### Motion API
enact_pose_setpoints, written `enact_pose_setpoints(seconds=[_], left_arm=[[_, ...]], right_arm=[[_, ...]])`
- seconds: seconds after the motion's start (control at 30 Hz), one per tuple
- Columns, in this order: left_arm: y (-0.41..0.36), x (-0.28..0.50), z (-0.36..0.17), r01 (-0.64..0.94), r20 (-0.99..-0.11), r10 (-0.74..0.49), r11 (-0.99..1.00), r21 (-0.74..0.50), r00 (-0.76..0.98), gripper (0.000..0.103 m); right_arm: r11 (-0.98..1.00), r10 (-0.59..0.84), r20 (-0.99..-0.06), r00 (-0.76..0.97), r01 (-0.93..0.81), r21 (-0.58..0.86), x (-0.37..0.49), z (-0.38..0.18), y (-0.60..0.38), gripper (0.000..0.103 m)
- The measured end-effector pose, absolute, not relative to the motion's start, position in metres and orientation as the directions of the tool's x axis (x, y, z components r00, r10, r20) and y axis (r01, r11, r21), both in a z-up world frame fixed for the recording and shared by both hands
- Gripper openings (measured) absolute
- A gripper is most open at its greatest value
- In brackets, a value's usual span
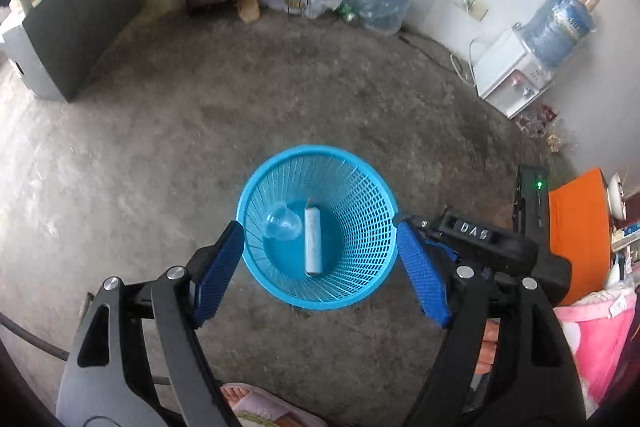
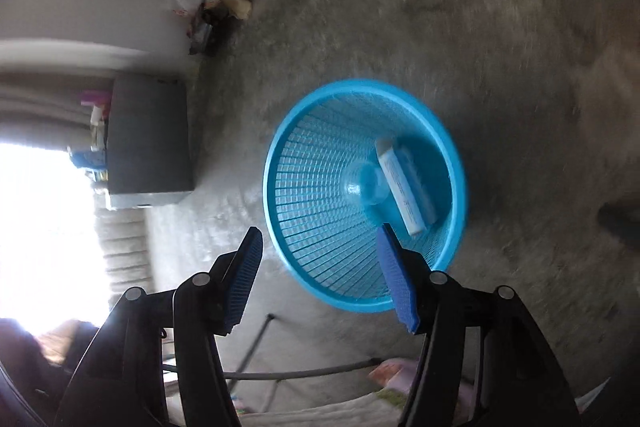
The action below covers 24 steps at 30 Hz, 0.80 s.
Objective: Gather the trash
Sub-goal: 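Carry the tub and box to the blue wastebasket and open both tools, then move both tools back over the table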
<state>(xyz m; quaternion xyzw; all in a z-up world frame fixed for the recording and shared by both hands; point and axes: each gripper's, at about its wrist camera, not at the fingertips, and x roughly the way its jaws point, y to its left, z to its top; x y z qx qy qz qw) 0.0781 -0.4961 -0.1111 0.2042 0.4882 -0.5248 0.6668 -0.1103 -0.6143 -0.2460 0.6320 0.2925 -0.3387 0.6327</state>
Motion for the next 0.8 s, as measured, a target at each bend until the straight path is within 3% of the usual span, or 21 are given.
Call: enact_pose_setpoints(seconds=[0.13,0.4,0.6,0.8], left_arm=[[-0.469,0.075,-0.065,0.917,-0.815,-0.579,0.330,-0.222,0.011,0.074],[-0.362,0.073,0.015,0.918,-0.750,-0.647,0.367,-0.149,0.137,0.078],[-0.255,0.084,0.043,0.866,-0.717,-0.659,0.473,-0.163,0.225,0.086],[-0.153,0.094,0.056,0.734,-0.699,-0.615,0.652,-0.191,0.364,0.093]], right_arm=[[0.138,-0.187,-0.810,0.555,0.832,0.538,-0.099,-0.193,-0.589,0.065],[0.457,-0.444,-0.751,0.489,0.844,0.280,-0.066,-0.082,-0.520,0.095],[0.618,-0.548,-0.649,0.527,0.778,0.110,-0.044,-0.020,-0.448,0.096],[0.702,-0.576,-0.613,0.541,0.712,-0.031,-0.032,-0.007,-0.398,0.096]])
